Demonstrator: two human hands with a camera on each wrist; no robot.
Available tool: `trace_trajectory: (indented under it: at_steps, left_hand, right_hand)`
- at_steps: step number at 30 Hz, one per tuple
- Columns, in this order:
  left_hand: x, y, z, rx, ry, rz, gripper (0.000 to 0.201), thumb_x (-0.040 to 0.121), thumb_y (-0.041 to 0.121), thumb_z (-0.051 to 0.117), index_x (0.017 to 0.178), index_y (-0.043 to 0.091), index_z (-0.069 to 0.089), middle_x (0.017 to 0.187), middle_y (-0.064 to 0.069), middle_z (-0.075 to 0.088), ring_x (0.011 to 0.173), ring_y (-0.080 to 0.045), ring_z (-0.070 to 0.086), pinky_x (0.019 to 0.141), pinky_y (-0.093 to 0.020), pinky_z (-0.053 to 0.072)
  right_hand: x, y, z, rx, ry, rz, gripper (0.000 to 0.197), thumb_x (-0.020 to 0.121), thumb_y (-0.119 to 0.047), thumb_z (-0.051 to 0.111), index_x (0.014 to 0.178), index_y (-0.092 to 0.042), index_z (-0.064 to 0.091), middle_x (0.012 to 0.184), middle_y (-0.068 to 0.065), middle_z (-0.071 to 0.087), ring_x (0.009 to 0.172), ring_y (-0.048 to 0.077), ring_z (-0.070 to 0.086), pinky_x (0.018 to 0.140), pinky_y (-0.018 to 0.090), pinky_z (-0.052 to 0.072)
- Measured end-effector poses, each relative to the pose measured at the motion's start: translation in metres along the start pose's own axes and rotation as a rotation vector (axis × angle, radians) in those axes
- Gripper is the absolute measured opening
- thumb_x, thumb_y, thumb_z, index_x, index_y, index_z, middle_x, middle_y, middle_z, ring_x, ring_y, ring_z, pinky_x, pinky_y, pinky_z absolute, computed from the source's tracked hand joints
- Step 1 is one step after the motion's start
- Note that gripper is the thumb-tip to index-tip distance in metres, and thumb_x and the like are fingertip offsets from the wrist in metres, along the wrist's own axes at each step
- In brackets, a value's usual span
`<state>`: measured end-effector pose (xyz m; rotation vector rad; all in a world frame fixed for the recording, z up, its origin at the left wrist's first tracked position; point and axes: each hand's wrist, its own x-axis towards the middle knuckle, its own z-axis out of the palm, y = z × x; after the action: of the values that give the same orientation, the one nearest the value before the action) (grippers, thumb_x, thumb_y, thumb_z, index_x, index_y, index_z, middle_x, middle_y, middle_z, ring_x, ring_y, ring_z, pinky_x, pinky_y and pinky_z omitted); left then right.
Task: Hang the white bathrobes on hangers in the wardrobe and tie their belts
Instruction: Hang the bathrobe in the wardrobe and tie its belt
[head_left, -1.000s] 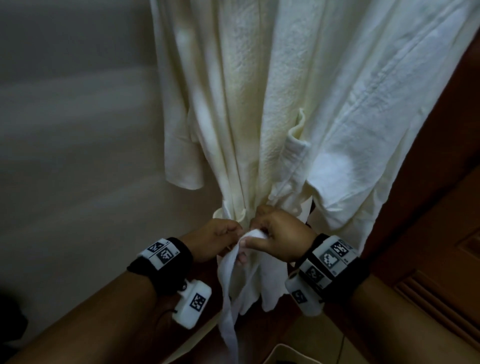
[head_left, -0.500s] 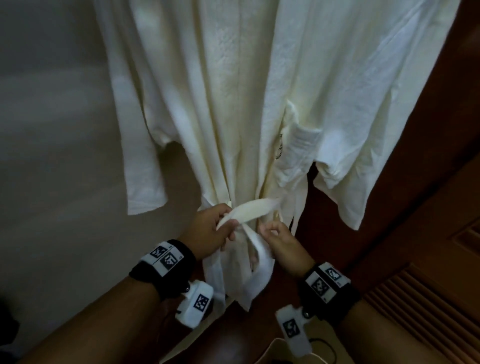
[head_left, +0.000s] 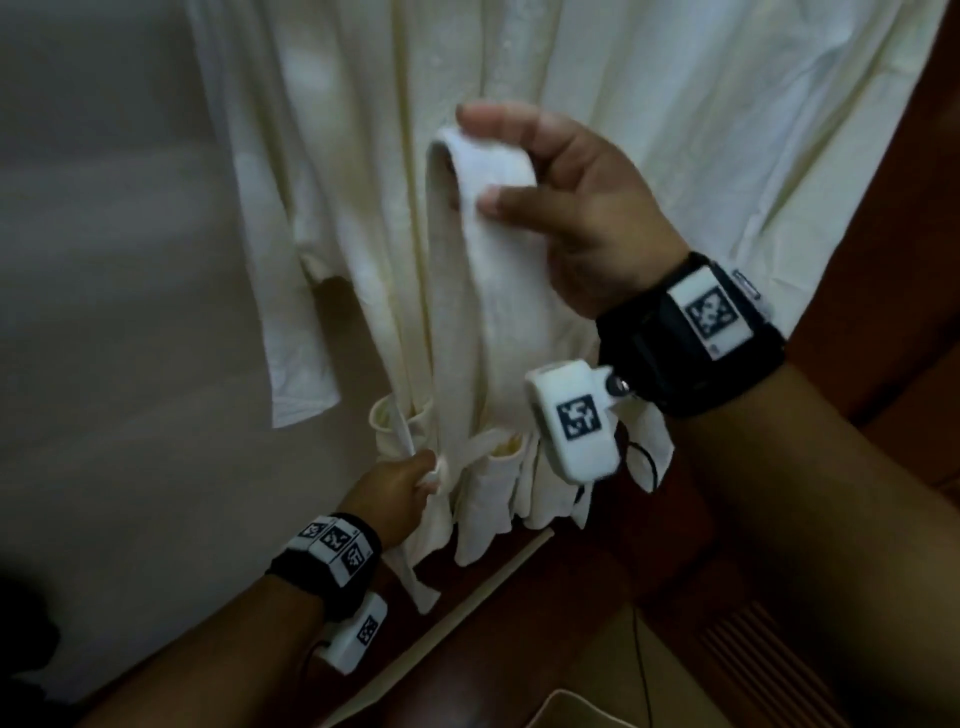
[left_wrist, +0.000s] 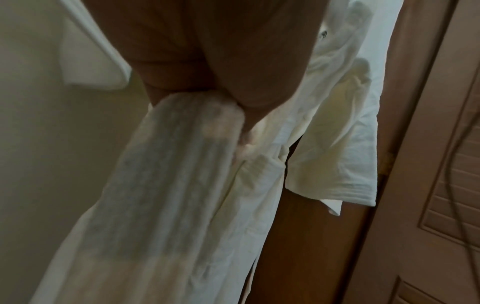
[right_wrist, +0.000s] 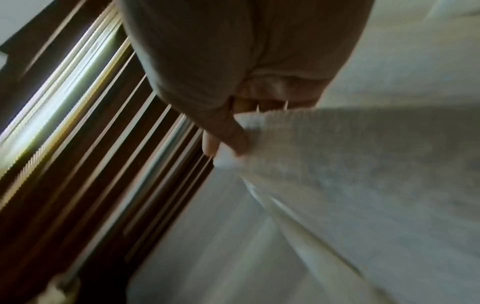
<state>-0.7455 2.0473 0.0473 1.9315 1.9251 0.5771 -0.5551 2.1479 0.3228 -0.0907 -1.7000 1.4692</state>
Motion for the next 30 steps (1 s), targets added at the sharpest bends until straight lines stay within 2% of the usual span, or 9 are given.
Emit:
trace_trajectory:
  at_steps: [4,7,11,13,17,19,23,25,30]
  left_hand:
    - [-0.015,0.008,-0.015,-0.059,-0.066,0.019,0.004,0.095,0.027,0.052,0.097,0.024,0.054,0.085,0.002,0.068,0.077,-0.014,0.065,0.071,-0.03,0.053]
    - [-0.03,0.017,-0.039,-0.176,-0.047,0.085,0.012,0.097,0.032,0.054,0.086,0.028,0.057,0.074,0.009,0.065,0.068,-0.005,0.062,0.066,-0.025,0.051]
    - [-0.043,0.024,-0.074,-0.203,0.046,0.172,0.014,0.095,0.036,0.054,0.089,0.025,0.061,0.077,0.009,0.064,0.072,-0.005,0.061,0.066,-0.024,0.048]
    - [-0.043,0.026,-0.077,-0.128,0.017,0.21,0.026,0.092,0.044,0.05,0.093,0.022,0.063,0.082,0.008,0.066,0.076,-0.008,0.062,0.07,-0.028,0.05]
    - [-0.037,0.027,-0.069,-0.169,-0.007,0.241,0.019,0.094,0.041,0.051,0.095,0.026,0.062,0.085,0.013,0.064,0.08,-0.004,0.061,0.073,-0.023,0.048]
    - [-0.034,0.03,-0.069,-0.18,-0.019,0.25,0.01,0.095,0.035,0.053,0.089,0.03,0.058,0.079,0.016,0.059,0.076,0.001,0.057,0.07,-0.019,0.044]
    - [-0.025,0.042,-0.07,-0.182,-0.061,0.259,0.011,0.098,0.032,0.054,0.087,0.03,0.057,0.079,0.013,0.061,0.075,0.0,0.058,0.068,-0.015,0.043]
    - [-0.019,0.046,-0.072,-0.166,-0.079,0.259,0.013,0.098,0.033,0.053,0.087,0.029,0.058,0.079,0.01,0.062,0.074,-0.003,0.059,0.068,-0.017,0.044]
    - [-0.007,0.05,-0.073,-0.29,-0.014,0.2,0.023,0.093,0.037,0.051,0.09,0.018,0.064,0.079,0.009,0.064,0.075,-0.005,0.06,0.068,-0.021,0.045]
  right_hand:
    - [0.027,0.029,0.014,-0.545,0.172,-0.303,0.03,0.085,0.003,0.062,0.107,-0.017,0.07,0.107,-0.006,0.069,0.104,0.006,0.065,0.089,0.025,0.053]
    - [0.01,0.086,0.011,-0.785,0.124,-0.256,0.023,0.086,-0.007,0.059,0.1,-0.014,0.076,0.102,-0.001,0.074,0.097,0.012,0.069,0.087,0.032,0.054]
    - [-0.051,0.162,0.004,-1.317,-0.707,0.609,0.036,0.098,-0.031,0.047,0.102,-0.003,0.069,0.104,0.016,0.069,0.089,0.027,0.064,0.079,0.034,0.048]
    - [-0.073,0.172,0.012,-1.4,-1.001,0.833,0.037,0.101,-0.03,0.043,0.114,-0.003,0.065,0.115,0.015,0.066,0.104,0.029,0.063,0.083,0.031,0.044]
    - [-0.074,0.151,0.014,-0.7,-0.39,0.853,0.016,0.094,-0.02,0.057,0.089,-0.019,0.072,0.083,0.0,0.066,0.073,0.016,0.059,0.067,0.027,0.045]
    - [-0.065,0.148,-0.003,-0.847,-0.149,0.605,0.021,0.092,-0.027,0.057,0.074,-0.019,0.066,0.076,0.0,0.064,0.072,0.02,0.058,0.069,0.032,0.045]
    - [-0.08,0.147,-0.02,-1.339,-0.669,0.864,0.048,0.1,-0.051,0.034,0.116,-0.017,0.064,0.117,0.006,0.064,0.108,0.025,0.059,0.099,0.04,0.043]
    - [-0.091,0.145,-0.025,-1.02,-0.526,0.872,0.041,0.1,-0.045,0.041,0.114,-0.018,0.068,0.116,0.003,0.067,0.107,0.021,0.061,0.102,0.041,0.042]
    - [-0.115,0.128,-0.036,-0.688,0.014,0.39,0.015,0.095,-0.024,0.051,0.098,-0.019,0.065,0.087,-0.003,0.07,0.081,0.012,0.068,0.083,0.038,0.055]
